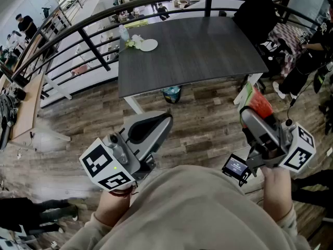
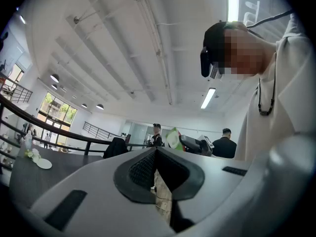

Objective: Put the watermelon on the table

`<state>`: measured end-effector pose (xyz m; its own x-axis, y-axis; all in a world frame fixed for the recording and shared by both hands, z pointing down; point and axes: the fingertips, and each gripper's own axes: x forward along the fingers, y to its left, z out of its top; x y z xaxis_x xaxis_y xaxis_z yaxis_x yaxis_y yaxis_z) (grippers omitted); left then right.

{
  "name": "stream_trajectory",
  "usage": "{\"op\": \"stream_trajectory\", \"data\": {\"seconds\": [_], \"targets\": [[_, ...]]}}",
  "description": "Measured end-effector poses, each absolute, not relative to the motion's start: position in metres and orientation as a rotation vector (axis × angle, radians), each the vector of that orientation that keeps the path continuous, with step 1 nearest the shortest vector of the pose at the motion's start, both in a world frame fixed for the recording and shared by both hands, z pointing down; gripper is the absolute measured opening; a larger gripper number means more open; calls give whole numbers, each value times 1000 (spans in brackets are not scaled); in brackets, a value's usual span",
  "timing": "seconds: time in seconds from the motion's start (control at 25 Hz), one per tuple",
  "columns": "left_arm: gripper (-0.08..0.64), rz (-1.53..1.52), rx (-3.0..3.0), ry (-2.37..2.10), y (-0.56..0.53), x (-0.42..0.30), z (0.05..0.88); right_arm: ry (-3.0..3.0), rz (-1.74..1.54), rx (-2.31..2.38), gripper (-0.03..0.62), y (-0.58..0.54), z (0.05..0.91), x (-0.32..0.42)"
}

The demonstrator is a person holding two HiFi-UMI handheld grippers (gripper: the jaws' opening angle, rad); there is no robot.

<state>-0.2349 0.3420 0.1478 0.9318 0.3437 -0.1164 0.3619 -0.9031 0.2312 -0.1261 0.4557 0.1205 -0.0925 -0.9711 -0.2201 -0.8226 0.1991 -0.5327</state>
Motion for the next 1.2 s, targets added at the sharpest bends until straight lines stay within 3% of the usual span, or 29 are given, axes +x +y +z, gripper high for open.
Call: {"op": "stream_trajectory", "data": {"seconds": [1.2], "targets": [[3,191,2797,598,388,-172,197,1818,-529,-1597,190,503,182,-57]]}}
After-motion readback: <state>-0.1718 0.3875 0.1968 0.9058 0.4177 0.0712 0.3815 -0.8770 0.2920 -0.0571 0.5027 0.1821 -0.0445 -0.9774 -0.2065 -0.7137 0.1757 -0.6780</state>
